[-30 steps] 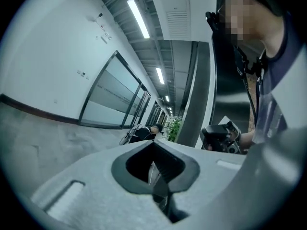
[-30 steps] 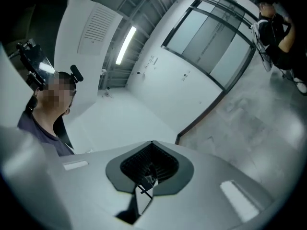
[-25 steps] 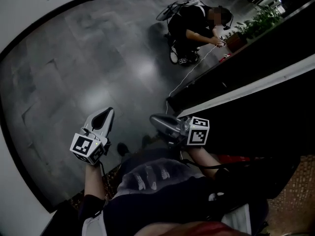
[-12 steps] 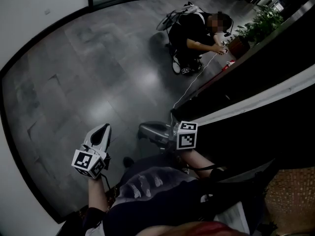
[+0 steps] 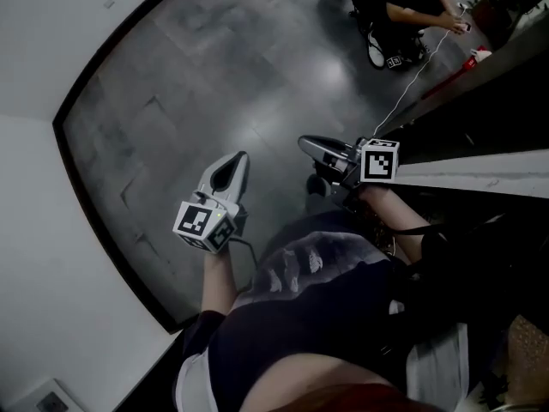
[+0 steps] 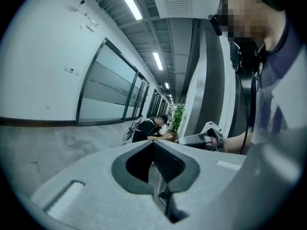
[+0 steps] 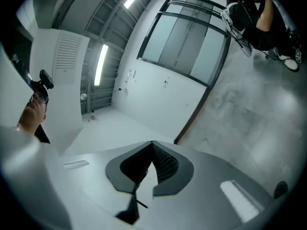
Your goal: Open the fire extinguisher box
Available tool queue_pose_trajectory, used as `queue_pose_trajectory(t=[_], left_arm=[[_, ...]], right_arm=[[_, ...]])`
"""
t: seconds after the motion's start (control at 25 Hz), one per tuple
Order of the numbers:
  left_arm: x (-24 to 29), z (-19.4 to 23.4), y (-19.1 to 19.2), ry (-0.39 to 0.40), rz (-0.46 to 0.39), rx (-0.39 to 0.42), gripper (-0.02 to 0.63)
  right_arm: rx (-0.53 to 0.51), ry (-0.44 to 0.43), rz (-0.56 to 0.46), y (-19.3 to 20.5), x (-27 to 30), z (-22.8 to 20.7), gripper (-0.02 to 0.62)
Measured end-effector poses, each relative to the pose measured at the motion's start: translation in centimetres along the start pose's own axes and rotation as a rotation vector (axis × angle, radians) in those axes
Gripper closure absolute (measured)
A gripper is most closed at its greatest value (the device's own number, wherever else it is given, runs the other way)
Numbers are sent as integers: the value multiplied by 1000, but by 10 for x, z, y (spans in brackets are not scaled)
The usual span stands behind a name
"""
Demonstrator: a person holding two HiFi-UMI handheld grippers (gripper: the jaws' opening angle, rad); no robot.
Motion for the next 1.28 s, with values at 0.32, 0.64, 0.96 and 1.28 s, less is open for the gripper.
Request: queue_pose_trajectory(t=[0.32, 0.64, 0.96, 1.28], left_arm=[[36, 1, 24, -21, 73, 35, 606], [30, 6, 20, -45, 44, 78, 606], [17, 15, 31, -133, 25, 96, 606], [17, 25, 52, -249, -24, 101, 606]], right_arm=[[46, -74, -2, -2, -2, -45, 597], [30, -112, -12, -3, -8, -52, 597], [26, -151, 41, 0, -4, -59, 597], [-29, -214, 86, 6, -3, -55, 597]])
Point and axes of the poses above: the fingertips, and each gripper's own axes: x forward along the fingers, z to its left, y out of its underside, the point moved 4 cm from there along -x, backward along the fingers, and after that the axes turned 15 degrees about -y, right-handed, at the moved point
